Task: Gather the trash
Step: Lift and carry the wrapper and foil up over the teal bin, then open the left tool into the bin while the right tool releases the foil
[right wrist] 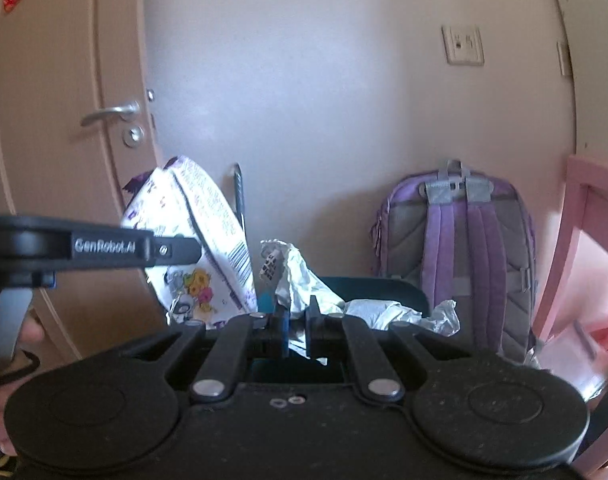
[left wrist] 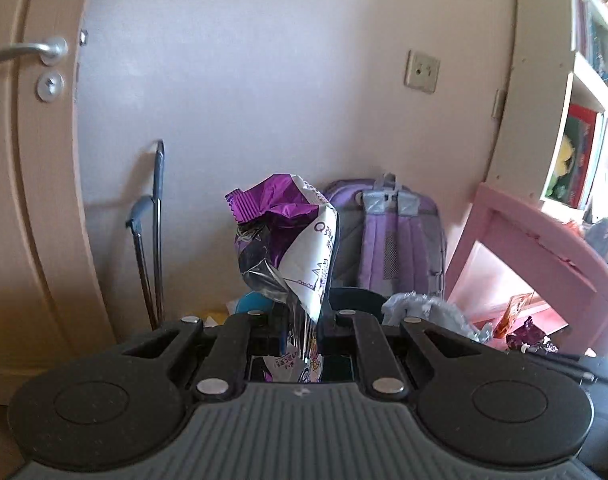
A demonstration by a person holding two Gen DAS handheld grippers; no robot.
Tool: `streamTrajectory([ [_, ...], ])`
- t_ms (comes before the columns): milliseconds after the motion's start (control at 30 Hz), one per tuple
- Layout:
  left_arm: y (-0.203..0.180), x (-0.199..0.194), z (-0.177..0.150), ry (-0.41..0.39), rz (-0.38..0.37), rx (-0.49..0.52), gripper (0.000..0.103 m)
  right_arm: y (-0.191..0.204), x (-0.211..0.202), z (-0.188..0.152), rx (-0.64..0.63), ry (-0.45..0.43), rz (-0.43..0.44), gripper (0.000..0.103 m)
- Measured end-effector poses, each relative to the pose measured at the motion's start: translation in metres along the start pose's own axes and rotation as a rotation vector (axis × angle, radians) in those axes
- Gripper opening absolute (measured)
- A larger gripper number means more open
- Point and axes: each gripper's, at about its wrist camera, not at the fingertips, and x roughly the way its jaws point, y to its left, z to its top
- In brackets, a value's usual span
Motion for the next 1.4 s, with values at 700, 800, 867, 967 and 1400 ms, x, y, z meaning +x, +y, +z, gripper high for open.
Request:
streamTrajectory([
  [700, -0.010, 0.153, -0.055, 0.334, 0.020, 0.065, 0.012, -0.025, 0.105, -0.055, -0.045, 0.226, -0.043, 0.009],
  [800, -0.013, 0.160, -0.058, 0.358, 0.016, 0.081, 0.012, -0.027, 0.108, -0.057, -0.035, 0.242, -0.038, 0.012],
  [867, -0.012, 0.162, -0.060, 0.369, 0.020, 0.075, 0.013, -0.028, 0.110, -0.059, -0.027, 0.254, -0.043, 0.016],
  [967, -0.011, 0.165, -0.061, 0.394, 0.010, 0.060, 0.016, -0.031, 0.110, -0.059, -0.012, 0.252, -0.043, 0.018],
  [1400, -0.008, 0.130, -0.051, 0.326, 0.034, 0.042, 0.066, -0.028, 0.078, -0.050, 0.001, 0.212, -0.042, 0.032],
])
